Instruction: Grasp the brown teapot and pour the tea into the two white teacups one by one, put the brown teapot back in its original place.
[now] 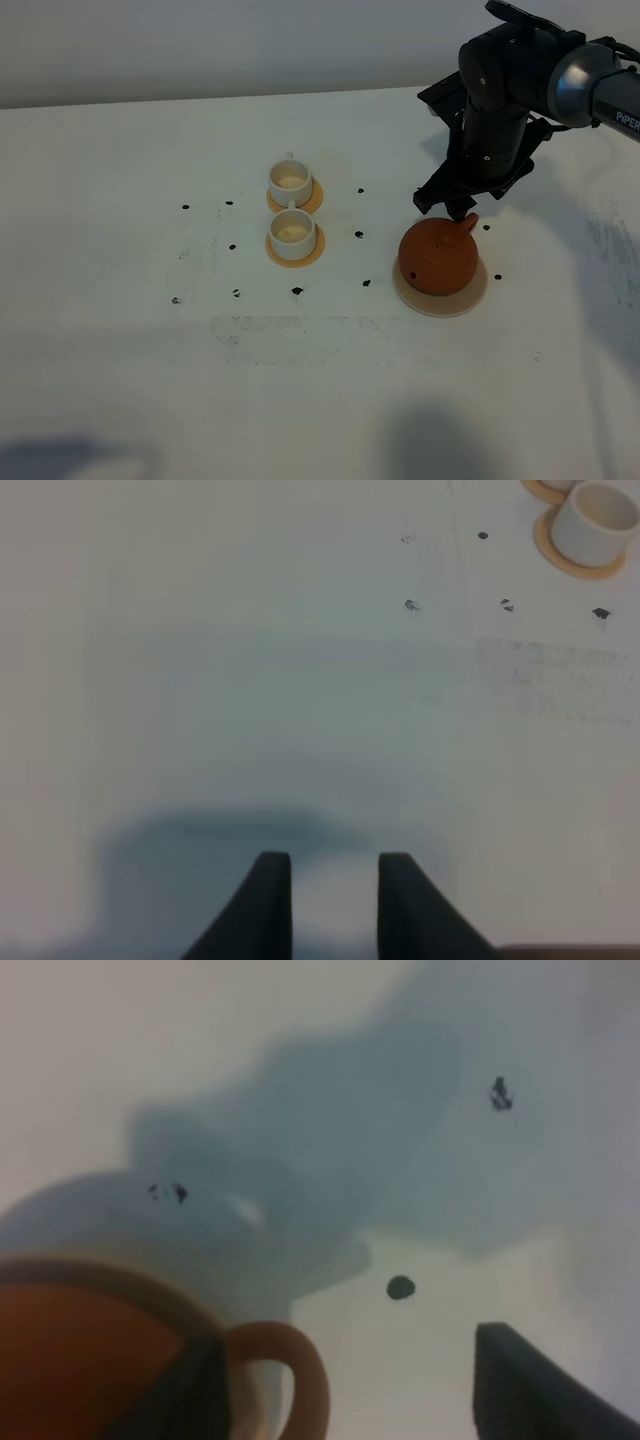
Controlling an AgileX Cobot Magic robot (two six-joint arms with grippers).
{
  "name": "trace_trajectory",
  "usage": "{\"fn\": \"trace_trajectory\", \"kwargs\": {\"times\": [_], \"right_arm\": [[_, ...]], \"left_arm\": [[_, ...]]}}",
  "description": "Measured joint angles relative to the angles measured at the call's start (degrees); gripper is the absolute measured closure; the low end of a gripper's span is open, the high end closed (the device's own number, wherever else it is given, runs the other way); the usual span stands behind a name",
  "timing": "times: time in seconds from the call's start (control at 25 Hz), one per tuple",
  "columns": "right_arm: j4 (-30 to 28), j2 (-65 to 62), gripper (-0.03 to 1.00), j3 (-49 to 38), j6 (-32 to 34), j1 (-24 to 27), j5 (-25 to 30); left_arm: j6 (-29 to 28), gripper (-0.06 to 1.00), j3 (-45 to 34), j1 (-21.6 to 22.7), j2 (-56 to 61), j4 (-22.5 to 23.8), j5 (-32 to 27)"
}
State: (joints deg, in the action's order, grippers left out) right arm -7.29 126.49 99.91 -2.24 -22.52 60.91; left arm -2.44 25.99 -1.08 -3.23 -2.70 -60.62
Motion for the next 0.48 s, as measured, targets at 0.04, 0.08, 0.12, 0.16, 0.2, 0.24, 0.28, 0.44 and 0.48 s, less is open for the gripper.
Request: {"fn": "trace_trajectory", "kwargs": {"times": [0.04,0.08,0.12,0.16,0.2,0.24,0.28,0.44,0.48], "right_arm": [[0.0,0.0,0.45,0.0,0.0,0.0,0.1],[-0.1,0.0,0.45,0.0,0.0,0.0,0.3],[-0.1,0.0,0.45,0.0,0.0,0.0,0.6],[-0.2,0.0,0.45,0.0,0.0,0.0,0.8],[-0.2,0.0,0.45,0.0,0.0,0.0,1.1],[-0.2,0.0,0.45,0.0,0.0,0.0,1.3],[-0.3,0.0,0.45,0.0,0.0,0.0,1.4],[-0.5,0.0,0.46,0.0,0.2,0.0,2.0],[-0.6,0.0,0.46,-0.1,0.2,0.0,2.0]], "left_arm": [[0.0,0.74,0.0,0.0,0.0,0.0,0.0],[0.0,0.74,0.0,0.0,0.0,0.0,0.0],[0.0,0.74,0.0,0.0,0.0,0.0,0.0],[0.0,0.74,0.0,0.0,0.0,0.0,0.0],[0.0,0.74,0.0,0.0,0.0,0.0,0.0],[0.0,0.74,0.0,0.0,0.0,0.0,0.0],[0.0,0.74,0.0,0.0,0.0,0.0,0.0],[0.0,0.74,0.0,0.0,0.0,0.0,0.0],[0.0,0.74,0.0,0.0,0.0,0.0,0.0]]}}
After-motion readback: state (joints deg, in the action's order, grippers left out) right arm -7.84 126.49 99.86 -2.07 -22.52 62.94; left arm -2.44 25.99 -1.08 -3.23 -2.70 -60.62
